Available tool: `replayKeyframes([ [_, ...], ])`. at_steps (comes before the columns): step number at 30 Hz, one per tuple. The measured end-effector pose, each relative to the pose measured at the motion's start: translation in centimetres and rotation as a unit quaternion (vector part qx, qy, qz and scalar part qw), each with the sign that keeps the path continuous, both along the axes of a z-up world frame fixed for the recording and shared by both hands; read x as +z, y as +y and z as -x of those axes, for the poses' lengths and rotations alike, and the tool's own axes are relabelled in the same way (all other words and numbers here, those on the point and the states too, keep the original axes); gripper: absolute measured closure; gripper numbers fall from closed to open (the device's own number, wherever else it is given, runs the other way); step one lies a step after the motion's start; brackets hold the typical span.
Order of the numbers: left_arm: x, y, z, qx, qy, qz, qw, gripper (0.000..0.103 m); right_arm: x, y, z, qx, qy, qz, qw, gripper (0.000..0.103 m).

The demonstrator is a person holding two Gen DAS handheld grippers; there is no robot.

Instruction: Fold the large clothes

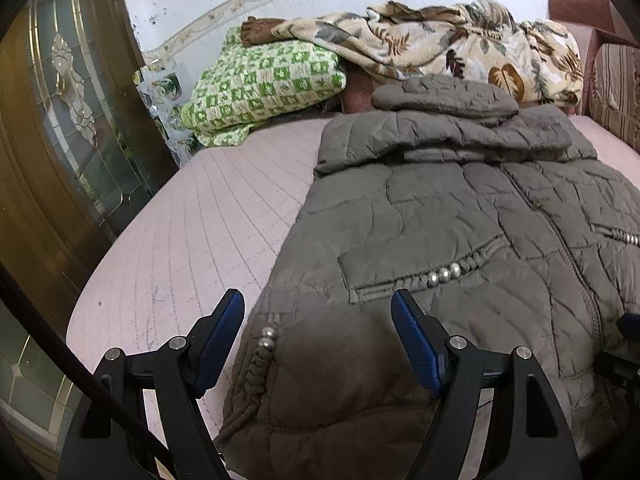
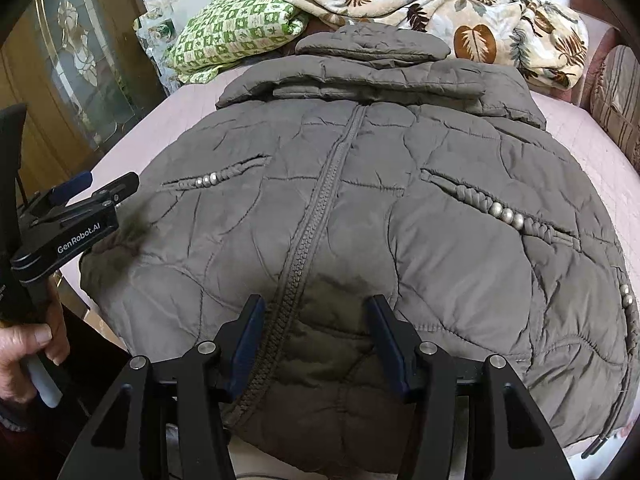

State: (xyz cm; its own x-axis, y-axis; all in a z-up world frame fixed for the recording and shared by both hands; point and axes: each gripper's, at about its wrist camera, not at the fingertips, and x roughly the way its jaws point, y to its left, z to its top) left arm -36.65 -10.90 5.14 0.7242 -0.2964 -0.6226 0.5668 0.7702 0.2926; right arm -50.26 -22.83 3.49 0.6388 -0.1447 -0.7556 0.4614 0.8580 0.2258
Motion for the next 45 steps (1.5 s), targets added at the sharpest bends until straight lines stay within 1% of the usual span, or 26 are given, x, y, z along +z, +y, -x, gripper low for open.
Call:
replayKeyframes([
  [1, -0.4, -0.1, -0.2, -0.002, 0.011, -0.003, 0.9999, 0.028, -0.1, 0.0, 0.0, 0.001, -0.001, 0.002, 1.000, 0.044],
  [5, -2.5, -0.1, -1.7, -0.008, 0.097, -0.013, 0.9952, 0.028, -0.1, 0.1, 0.4, 0.002, -0.007, 0.001, 1.000, 0.044],
  [7, -2.7, 0.3, -2.0, -0.011, 0.117, -0.002, 0.9931, 0.028, 0.4, -0.2, 1.2, -0.001, -0.023, -0.008, 1.000, 0.044],
  [9, -2.7, 0.7, -2.1, -0.015, 0.126, 0.003, 0.9919, 0.027, 0.9, -0.5, 2.1, -0.010, -0.032, -0.006, 0.999, 0.044],
  [11, -2.5, 1.6, -2.3, -0.020, 0.141, 0.021, 0.9896, 0.027, 1.4, -1.1, 3.5, -0.026, -0.037, 0.001, 0.999, 0.044],
  [15, -1.3, 4.1, -2.1, -0.024, 0.167, 0.075, 0.9828, 0.027, 1.6, -2.9, 6.4, -0.061, -0.046, -0.004, 0.997, 0.044],
  [18, -0.3, 5.9, -1.6, -0.023, 0.177, 0.108, 0.9780, 0.027, 1.5, -4.3, 8.8, -0.092, -0.052, -0.017, 0.994, 0.044],
  [20, 0.3, 7.5, -1.8, -0.018, 0.184, 0.130, 0.9741, 0.027, 2.1, -5.5, 11.0, -0.112, -0.071, -0.030, 0.991, 0.044],
  [21, 0.6, 8.8, -2.1, -0.010, 0.196, 0.147, 0.9695, 0.027, 2.4, -5.8, 11.8, -0.120, -0.075, -0.029, 0.989, 0.043],
  [22, 0.5, 9.8, -2.4, -0.002, 0.205, 0.158, 0.9659, 0.027, 2.8, -6.1, 12.7, -0.129, -0.078, -0.025, 0.988, 0.038],
  [23, 0.3, 10.6, -2.9, 0.008, 0.215, 0.166, 0.9623, 0.027, 3.4, -6.8, 14.2, -0.144, -0.083, -0.020, 0.986, 0.036],
  [24, 0.0, 11.6, -3.5, 0.019, 0.232, 0.174, 0.9568, 0.027, 3.6, -7.2, 15.2, -0.154, -0.087, -0.018, 0.984, 0.033],
  [25, -0.4, 12.5, -4.3, 0.029, 0.251, 0.186, 0.9495, 0.027, 3.9, -7.9, 16.3, -0.166, -0.091, -0.020, 0.982, 0.032],
  [28, -1.8, 14.5, -6.0, 0.062, 0.287, 0.206, 0.9336, 0.027, 3.6, -10.2, 20.0, -0.213, -0.099, -0.042, 0.971, 0.031],
  [30, -2.8, 15.5, -6.8, 0.077, 0.316, 0.223, 0.9189, 0.027, 3.0, -11.2, 21.7, -0.236, -0.100, -0.057, 0.965, 0.031],
  [32, -3.5, 16.2, -7.0, 0.085, 0.331, 0.231, 0.9111, 0.027, 2.4, -11.8, 23.1, -0.249, -0.103, -0.072, 0.960, 0.031],
  [34, -4.2, 16.5, -7.0, 0.086, 0.346, 0.237, 0.9036, 0.032, 1.7, -12.3, 23.9, -0.255, -0.112, -0.097, 0.955, 0.031],
  [35, -4.4, 16.3, -6.9, 0.084, 0.350, 0.238, 0.9019, 0.033, 1.6, -12.5, 24.1, -0.257, -0.113, -0.103, 0.954, 0.031],
  [36, -4.6, 16.1, -6.7, 0.082, 0.350, 0.237, 0.9026, 0.033, 1.5, -12.8, 24.3, -0.258, -0.112, -0.106, 0.954, 0.031],
  [37, -4.6, 15.8, -6.5, 0.080, 0.345, 0.232, 0.9058, 0.033, 1.4, -12.9, 24.4, -0.259, -0.112, -0.109, 0.953, 0.030],
  [39, -4.7, 15.1, -5.9, 0.067, 0.341, 0.224, 0.9108, 0.033, 0.9, -13.6, 24.8, -0.267, -0.116, -0.131, 0.948, 0.029],
  [40, -4.7, 14.9, -5.6, 0.062, 0.340, 0.223, 0.9114, 0.033, 0.5, -13.9, 25.0, -0.272, -0.119, -0.141, 0.944, 0.029],
  [41, -4.8, 14.6, -5.2, 0.058, 0.337, 0.220, 0.9137, 0.033, 0.1, -14.3, 25.4, -0.282, -0.124, -0.157, 0.938, 0.029],
  [43, -4.9, 14.1, -4.5, 0.050, 0.325, 0.211, 0.9204, 0.033, -0.6, -14.8, 26.0, -0.292, -0.131, -0.179, 0.930, 0.029],
  [45, -4.9, 13.7, -3.8, 0.036, 0.324, 0.213, 0.9212, 0.033, -1.1, -15.1, 26.0, -0.299, -0.124, -0.187, 0.928, 0.029],
])
